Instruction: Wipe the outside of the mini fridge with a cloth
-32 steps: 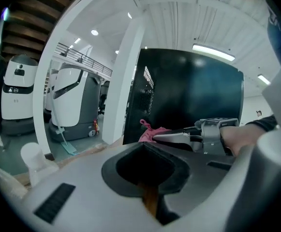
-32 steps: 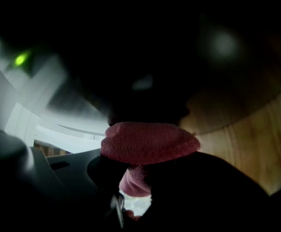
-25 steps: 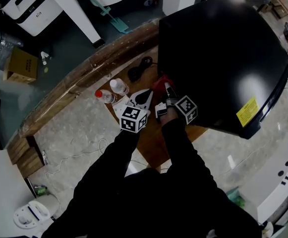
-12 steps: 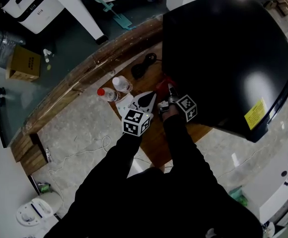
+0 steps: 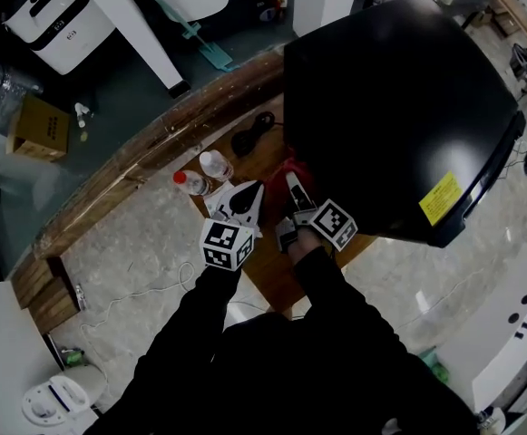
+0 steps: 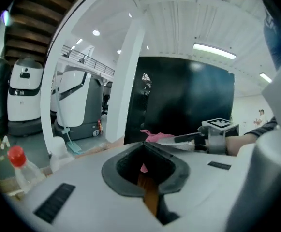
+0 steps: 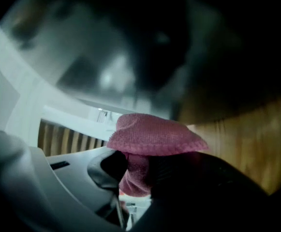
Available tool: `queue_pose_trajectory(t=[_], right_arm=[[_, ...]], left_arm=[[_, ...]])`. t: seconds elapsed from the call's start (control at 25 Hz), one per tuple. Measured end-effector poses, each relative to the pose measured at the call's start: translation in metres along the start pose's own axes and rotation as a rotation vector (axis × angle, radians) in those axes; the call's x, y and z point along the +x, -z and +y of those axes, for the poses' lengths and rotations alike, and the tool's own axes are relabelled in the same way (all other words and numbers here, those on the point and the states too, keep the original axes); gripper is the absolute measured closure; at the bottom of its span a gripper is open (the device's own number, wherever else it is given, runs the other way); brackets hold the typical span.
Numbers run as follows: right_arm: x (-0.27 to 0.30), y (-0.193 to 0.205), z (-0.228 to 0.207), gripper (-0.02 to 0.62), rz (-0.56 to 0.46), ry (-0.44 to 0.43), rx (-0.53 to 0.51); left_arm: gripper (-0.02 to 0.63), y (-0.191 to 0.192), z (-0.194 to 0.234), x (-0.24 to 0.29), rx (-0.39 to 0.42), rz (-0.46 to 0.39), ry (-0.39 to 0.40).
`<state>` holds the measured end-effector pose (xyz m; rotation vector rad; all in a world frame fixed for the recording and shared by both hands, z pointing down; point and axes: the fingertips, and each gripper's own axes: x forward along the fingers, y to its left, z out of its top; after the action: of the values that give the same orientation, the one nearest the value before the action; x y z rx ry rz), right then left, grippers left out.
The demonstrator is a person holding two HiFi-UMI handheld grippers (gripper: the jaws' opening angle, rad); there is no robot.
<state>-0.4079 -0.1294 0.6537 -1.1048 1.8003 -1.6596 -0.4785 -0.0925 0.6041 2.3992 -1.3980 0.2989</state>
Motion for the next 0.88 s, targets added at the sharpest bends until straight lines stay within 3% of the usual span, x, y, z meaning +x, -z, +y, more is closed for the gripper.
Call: queue_pose_trajectory(t=[0.24,0.48,0.56,0.68,0.88], right_arm=[[-0.083,-0.014,0.093,0.474,0.017,-0.121,-0.133],[-0.138,-0.047,0.172,0.474,-0.053,-0.199,-0.250],[-0.152,-0.063,0.186,0.474,-0.098,-0.202,-0.226],[-0.166,-0.083,0.190,0.474,-0.163,-0.204,-0.105],[-0.174,-0.106,0.177,0.472,-0.218,-0.195,-0.023]], left_arm=[[0.601,-0.071,-0.071,-0.047,0.048,-0.124,0.109],[0.601,-0.129,-0.138,-0.074,0.044,-0.229,0.237],[0.601,-0.147,-0.153,-0.078,0.071,-0.260,0.270],[0.601,-0.164,-0.169,-0.077,0.087,-0.285,0.304],[0.601,-0.169,-0.184,-0.071,0.101,-0.289,0.332]])
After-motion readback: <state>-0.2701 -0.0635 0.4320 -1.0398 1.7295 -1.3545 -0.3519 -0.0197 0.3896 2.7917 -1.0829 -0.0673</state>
